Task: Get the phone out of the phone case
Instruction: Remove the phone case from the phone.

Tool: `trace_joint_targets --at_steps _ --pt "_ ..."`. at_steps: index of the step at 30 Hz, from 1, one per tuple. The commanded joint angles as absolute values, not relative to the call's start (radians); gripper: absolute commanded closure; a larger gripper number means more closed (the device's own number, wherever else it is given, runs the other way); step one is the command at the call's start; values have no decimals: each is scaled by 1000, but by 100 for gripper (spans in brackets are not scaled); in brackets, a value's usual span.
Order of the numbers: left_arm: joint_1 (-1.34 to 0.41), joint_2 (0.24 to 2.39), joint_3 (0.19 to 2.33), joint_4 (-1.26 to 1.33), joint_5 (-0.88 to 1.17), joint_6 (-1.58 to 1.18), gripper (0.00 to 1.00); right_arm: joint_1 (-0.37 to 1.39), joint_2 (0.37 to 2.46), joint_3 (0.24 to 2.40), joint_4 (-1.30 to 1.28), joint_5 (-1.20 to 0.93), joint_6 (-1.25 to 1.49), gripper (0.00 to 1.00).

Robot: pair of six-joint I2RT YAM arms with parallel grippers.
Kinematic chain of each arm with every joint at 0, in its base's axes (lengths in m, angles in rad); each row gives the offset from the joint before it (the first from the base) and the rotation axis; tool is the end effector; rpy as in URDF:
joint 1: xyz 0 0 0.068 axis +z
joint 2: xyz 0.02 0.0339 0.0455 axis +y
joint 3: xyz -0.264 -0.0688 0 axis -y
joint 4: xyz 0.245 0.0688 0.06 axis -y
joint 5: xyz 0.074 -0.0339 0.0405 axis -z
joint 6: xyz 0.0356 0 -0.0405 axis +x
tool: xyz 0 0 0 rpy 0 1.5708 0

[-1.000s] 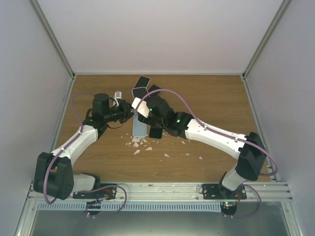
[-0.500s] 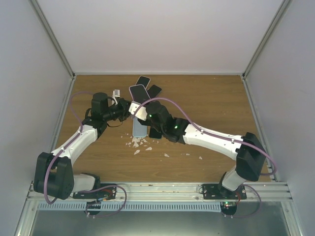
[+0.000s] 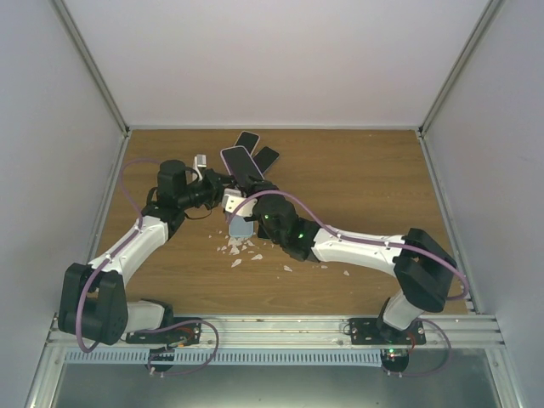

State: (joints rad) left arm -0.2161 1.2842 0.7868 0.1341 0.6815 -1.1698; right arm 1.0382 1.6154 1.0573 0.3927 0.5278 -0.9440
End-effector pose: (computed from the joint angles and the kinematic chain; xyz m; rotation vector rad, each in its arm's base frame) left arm 0.2729 -0.0829 0.2664 -0.5144 2.1294 -1.5180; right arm 0.2057 0.3137 0.2811 -1.1987 1.2458 -0.3877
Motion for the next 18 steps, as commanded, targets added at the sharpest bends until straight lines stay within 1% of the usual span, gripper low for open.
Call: trace_joint_targets --at_steps 1,4,5,7,9,10,11,13,16,18 --pt "-232 1244 778 208 830 -1152 100 965 1661 1078 468 730 -1016 61" --pt "-237 1247 784 189 837 -1135 100 954 1656 1102 446 710 -998 70" --pt "-240 1246 787 184 837 -1126 100 953 1654 1102 447 706 -1001 71" --pt "-248 1247 790 180 840 -1120 100 950 1655 1098 458 698 -1015 68" --pt "-253 1247 789 182 842 -1118 100 947 1657 1089 488 692 -1038 60" --pt "-256 1247 787 182 842 -1116 100 945 1658 1085 500 688 -1046 59" --pt "-257 1247 787 182 843 -1115 100 942 1658 1086 506 685 -1052 60" --pt "-260 1246 788 180 845 -1109 100 938 1662 1092 511 678 -1056 70" --pt "-261 1243 789 172 845 -1104 100 930 1661 1111 504 678 -1045 90" --pt "-261 1242 795 160 835 -1095 100 927 1650 1134 463 671 -1006 98"
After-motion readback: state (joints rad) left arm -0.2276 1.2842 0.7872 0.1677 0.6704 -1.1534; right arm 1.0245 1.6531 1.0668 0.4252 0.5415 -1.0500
